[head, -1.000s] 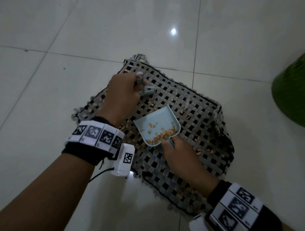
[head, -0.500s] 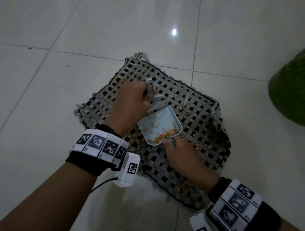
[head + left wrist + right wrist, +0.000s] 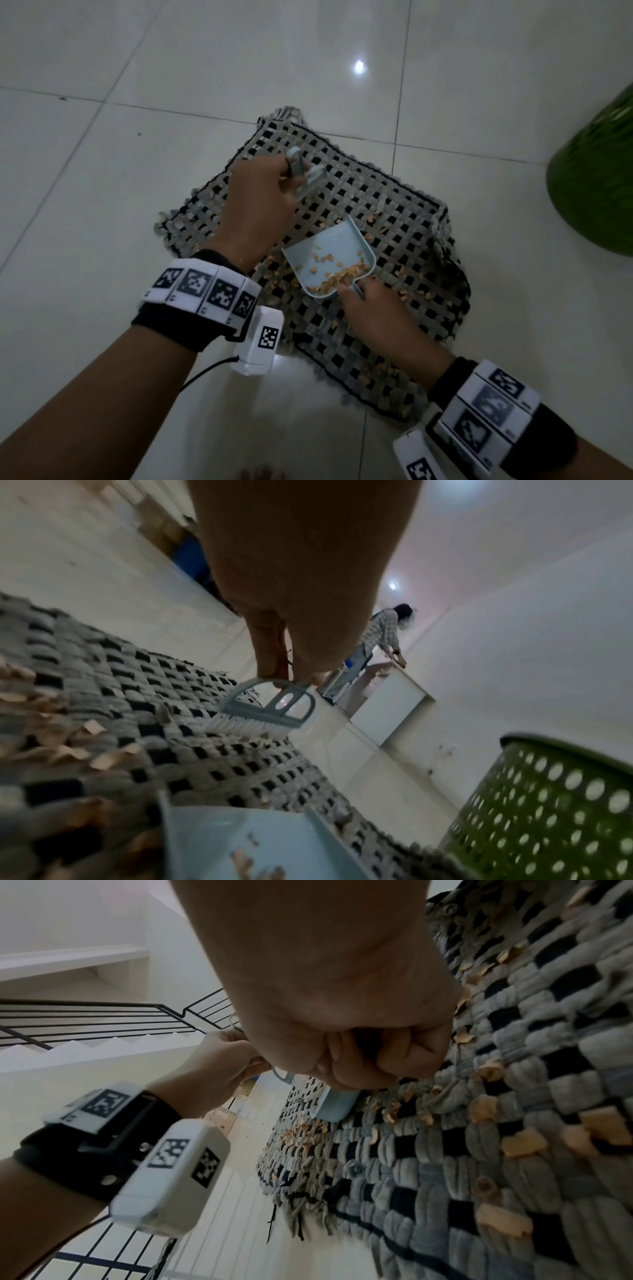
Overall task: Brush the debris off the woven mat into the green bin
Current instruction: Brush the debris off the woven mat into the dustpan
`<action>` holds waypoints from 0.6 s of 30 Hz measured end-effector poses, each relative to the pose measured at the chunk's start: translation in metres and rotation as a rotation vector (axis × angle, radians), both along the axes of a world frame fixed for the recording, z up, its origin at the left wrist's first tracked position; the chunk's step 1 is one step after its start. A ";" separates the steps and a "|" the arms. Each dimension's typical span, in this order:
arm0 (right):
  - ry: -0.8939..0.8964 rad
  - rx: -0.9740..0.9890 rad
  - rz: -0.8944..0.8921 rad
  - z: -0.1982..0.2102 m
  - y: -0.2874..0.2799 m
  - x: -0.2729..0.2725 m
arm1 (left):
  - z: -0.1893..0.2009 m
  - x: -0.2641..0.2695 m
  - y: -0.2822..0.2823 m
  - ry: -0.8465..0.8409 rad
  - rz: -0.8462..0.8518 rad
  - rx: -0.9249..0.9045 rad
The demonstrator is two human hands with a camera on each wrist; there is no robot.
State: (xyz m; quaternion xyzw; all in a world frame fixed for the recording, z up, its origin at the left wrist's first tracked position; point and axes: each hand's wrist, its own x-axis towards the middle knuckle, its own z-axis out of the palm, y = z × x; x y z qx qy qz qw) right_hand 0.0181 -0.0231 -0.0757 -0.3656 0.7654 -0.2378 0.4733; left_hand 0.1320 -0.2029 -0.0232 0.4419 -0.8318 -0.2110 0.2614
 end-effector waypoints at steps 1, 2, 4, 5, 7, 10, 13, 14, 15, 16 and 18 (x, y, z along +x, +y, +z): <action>0.001 0.005 0.001 0.000 0.002 0.000 | -0.002 0.000 0.001 0.003 0.005 -0.002; 0.004 0.008 0.003 0.000 0.003 -0.001 | -0.006 0.000 0.003 -0.013 -0.006 0.016; 0.013 0.002 0.005 0.001 0.007 -0.001 | -0.012 0.000 0.008 -0.074 -0.064 0.074; 0.015 -0.002 0.004 0.001 0.008 -0.001 | -0.012 0.001 0.011 -0.097 -0.084 0.095; 0.009 -0.010 0.005 0.002 0.012 0.001 | -0.011 0.003 0.014 -0.101 -0.081 0.126; 0.007 -0.010 -0.002 0.004 0.017 0.004 | -0.008 0.006 0.015 -0.012 -0.011 0.165; 0.021 -0.005 -0.007 0.004 0.019 0.004 | -0.009 0.002 0.013 -0.022 -0.015 0.113; 0.020 -0.009 -0.009 0.004 0.020 0.004 | -0.010 0.000 0.013 -0.057 -0.043 0.115; 0.018 -0.016 -0.009 0.005 0.020 0.003 | -0.011 0.000 0.015 -0.097 -0.074 0.128; 0.017 -0.022 -0.007 0.005 0.020 0.003 | -0.010 0.000 0.017 -0.137 -0.103 0.144; 0.021 -0.025 -0.001 0.005 0.021 0.002 | -0.007 0.002 0.020 -0.160 -0.134 0.172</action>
